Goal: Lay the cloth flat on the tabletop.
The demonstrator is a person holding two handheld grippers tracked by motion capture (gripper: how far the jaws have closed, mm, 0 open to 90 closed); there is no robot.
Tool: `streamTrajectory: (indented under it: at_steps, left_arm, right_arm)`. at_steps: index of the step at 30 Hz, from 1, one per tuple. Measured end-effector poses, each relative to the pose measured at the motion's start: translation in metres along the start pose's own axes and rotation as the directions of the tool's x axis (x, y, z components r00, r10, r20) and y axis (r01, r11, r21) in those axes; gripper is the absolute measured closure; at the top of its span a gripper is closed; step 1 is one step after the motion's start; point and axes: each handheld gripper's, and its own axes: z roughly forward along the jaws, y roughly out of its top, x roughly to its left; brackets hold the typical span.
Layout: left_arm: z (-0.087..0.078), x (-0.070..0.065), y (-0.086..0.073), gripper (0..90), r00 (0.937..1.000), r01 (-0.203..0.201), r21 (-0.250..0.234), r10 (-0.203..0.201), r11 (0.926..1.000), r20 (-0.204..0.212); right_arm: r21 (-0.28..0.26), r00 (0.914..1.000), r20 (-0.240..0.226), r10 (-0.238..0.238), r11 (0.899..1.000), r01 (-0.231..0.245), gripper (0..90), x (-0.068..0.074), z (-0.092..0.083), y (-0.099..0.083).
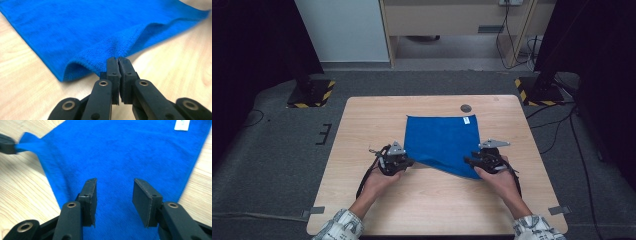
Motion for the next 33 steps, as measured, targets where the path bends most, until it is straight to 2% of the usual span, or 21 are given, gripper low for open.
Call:
streamTrajectory:
  at_steps: [4, 7, 10, 13, 17, 20, 21, 22, 24, 25, 28, 33]
  left_arm:
    - [-0.013, -0.007, -0.012, 88.3, 0.9995, -0.021, 0.009, 0.021, 0.9997, 0.021]
    - [-0.015, -0.008, -0.021, 88.3, 0.9992, -0.035, 0.037, 0.034, 0.9987, 0.019]
    - [-0.016, -0.008, -0.026, 88.3, 0.9995, -0.026, 0.040, 0.025, 0.9988, 0.019]
    - [-0.016, -0.008, -0.027, 88.2, 0.9993, -0.032, 0.044, 0.031, 0.9985, 0.022]
    - [-0.016, -0.008, -0.030, 88.2, 0.9994, -0.024, 0.048, 0.022, 0.9986, 0.027]
    - [-0.017, -0.009, -0.030, 88.3, 0.9992, -0.020, 0.047, 0.018, 0.9987, 0.035]
    - [-0.017, -0.009, -0.030, 88.3, 0.9992, -0.020, 0.047, 0.018, 0.9987, 0.035]
    - [-0.017, -0.009, -0.030, 88.4, 0.9992, -0.019, 0.045, 0.017, 0.9988, 0.038]
    - [-0.019, -0.011, -0.030, 88.5, 0.9990, -0.018, 0.040, 0.016, 0.9991, 0.043]
    - [-0.020, -0.012, -0.031, 88.6, 0.9988, -0.019, 0.039, 0.017, 0.9990, 0.046]
    - [-0.024, -0.016, -0.031, 88.8, 0.9984, -0.021, 0.039, 0.019, 0.9990, 0.053]
    - [-0.033, -0.019, -0.033, 88.9, 0.9973, -0.007, 0.022, 0.006, 0.9997, 0.073]
  right_arm:
    - [0.009, 0.9998, 0.021, 0.006, 1.000, -0.006, 54.1, -0.003, -0.007, -0.006]
    - [0.034, 0.9983, 0.057, 0.017, 0.999, -0.019, 53.0, -0.007, -0.011, -0.012]
    - [0.062, 0.9954, 0.092, 0.023, 0.998, -0.029, 49.6, -0.008, -0.016, -0.023]
    - [0.093, 0.9947, 0.100, 0.025, 0.995, -0.034, 46.4, -0.007, -0.018, -0.029]
    - [0.145, 0.9937, 0.112, -0.003, 0.989, -0.013, 46.5, -0.004, -0.014, -0.034]
    - [0.157, 0.9915, 0.125, -0.038, 0.987, 0.018, 57.0, -0.002, -0.014, -0.035]
    - [0.157, 0.9915, 0.125, -0.038, 0.987, 0.018, 57.0, -0.002, -0.014, -0.035]
    - [0.154, 0.9921, 0.119, -0.040, 0.988, 0.021, 67.2, -0.001, -0.014, -0.035]
    - [0.162, 0.9942, 0.099, -0.042, 0.986, 0.025, 81.7, 0.000, -0.015, -0.035]
    - [0.163, 0.9954, 0.086, -0.042, 0.986, 0.028, 86.2, 0.001, -0.014, -0.034]
    - [0.181, 0.9955, 0.083, -0.047, 0.983, 0.031, 88.5, 0.004, -0.015, -0.033]
    - [0.178, 0.9971, 0.064, -0.040, 0.984, 0.028, 88.6, 0.005, -0.025, -0.033]
